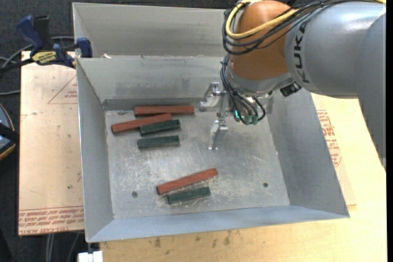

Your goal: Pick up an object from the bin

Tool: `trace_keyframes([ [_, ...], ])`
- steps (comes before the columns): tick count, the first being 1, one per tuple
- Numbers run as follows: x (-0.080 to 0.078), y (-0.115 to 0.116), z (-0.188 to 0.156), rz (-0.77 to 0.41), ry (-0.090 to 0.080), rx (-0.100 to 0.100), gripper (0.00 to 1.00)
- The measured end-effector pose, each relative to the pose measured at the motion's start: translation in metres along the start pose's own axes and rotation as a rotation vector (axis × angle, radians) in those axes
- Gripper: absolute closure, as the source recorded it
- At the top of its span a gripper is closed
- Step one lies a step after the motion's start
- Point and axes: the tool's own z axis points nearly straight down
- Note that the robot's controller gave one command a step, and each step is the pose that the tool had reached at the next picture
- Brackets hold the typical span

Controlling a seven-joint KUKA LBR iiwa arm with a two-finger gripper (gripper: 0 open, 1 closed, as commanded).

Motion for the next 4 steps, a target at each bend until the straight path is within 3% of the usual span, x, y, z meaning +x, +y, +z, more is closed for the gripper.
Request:
trace_keyframes([
  [1,-0.002,0.000,-0.005,0.002,-0.008,0.000,1.00],
  [2,-0.002,0.000,-0.005,0.002,-0.008,0.000,0.00],
  [3,-0.002,0.000,-0.005,0.002,-0.008,0.000,0.00],
  [4,-0.010,0.046,0.038,0.055,-0.013,0.000,0.00],
])
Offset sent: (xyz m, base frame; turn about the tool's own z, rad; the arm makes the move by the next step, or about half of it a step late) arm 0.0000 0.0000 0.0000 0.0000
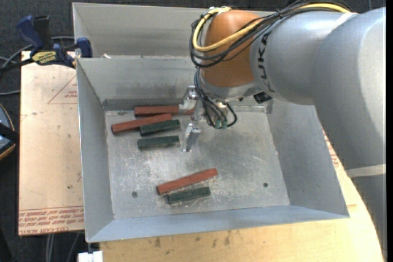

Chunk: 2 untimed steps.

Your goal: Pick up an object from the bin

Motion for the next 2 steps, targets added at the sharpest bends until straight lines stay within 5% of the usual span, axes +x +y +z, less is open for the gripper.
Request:
trace_keyframes([
  [1,-0.014,0.019,0.024,-0.150,-0.001,-0.001,0.00],
  [2,0.000,0.065,0.033,-0.069,-0.025,0.001,1.00],
])
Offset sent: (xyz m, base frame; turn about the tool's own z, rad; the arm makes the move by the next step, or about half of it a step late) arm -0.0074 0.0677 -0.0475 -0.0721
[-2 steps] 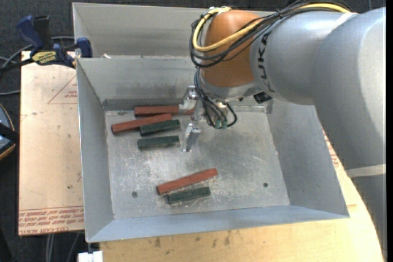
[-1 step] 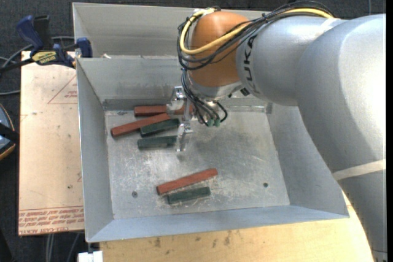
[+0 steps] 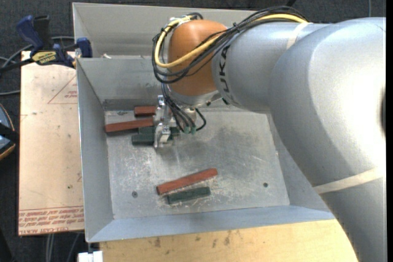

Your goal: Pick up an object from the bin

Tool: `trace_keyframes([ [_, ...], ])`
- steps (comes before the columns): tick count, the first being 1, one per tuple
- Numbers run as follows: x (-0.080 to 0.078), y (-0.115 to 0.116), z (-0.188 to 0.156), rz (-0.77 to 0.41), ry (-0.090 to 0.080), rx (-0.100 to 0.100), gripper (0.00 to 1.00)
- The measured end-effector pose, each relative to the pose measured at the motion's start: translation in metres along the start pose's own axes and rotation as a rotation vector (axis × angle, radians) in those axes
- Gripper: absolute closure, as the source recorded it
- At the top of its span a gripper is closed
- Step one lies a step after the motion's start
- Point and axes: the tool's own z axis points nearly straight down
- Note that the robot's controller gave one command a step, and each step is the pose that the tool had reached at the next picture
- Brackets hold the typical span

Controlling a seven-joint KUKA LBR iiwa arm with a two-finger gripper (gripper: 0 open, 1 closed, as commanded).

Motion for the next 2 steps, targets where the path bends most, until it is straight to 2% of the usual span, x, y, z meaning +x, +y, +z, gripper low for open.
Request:
trace_keyframes([
  [1,0.000,0.000,0.000,0.000,0.000,0.000,1.00],
  [2,0.016,0.010,-0.135,-0.096,0.028,-0.004,1.00],
])
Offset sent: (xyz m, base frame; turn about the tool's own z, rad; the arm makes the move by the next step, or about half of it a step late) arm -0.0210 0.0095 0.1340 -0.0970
